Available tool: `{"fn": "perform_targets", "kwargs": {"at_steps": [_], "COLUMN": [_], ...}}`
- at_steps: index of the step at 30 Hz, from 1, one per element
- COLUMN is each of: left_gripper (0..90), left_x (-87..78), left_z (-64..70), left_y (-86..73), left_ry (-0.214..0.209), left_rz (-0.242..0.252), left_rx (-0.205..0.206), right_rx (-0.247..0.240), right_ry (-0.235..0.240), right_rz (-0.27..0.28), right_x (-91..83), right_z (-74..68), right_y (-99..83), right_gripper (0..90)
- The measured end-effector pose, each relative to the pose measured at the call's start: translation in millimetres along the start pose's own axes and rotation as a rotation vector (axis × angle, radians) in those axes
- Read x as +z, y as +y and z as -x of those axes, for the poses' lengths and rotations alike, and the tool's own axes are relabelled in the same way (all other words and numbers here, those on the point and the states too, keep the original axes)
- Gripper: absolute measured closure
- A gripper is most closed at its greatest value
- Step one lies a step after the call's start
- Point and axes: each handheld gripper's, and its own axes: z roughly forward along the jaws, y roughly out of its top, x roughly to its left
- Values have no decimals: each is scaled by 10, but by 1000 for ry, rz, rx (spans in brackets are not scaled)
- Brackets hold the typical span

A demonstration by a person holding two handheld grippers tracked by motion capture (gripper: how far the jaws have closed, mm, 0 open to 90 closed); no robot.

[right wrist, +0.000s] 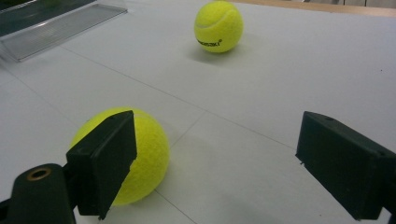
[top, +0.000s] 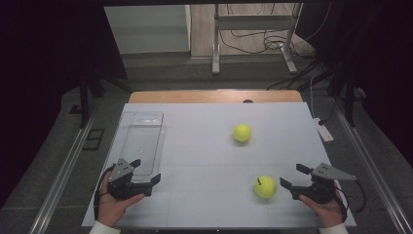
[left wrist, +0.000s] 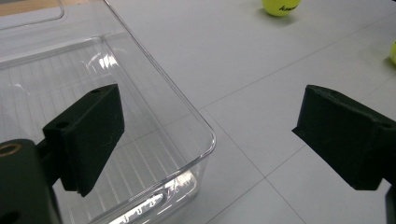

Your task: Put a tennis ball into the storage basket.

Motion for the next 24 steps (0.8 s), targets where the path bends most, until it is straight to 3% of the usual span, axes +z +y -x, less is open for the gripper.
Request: {"fn": "perform_targets", "kwargs": {"at_steps": [24], "left_gripper": [88], "left_x": [3], "left_z": [26], "left_y": [8], "left_ry": [-14], "left_rz": [-5], "left_rx": [-3], "right_rx": [8], "right_ry": [-7], "right_rz": [0], "right_x": [1], "right_z": [10], "right_y": [1], "right_gripper": [129]}}
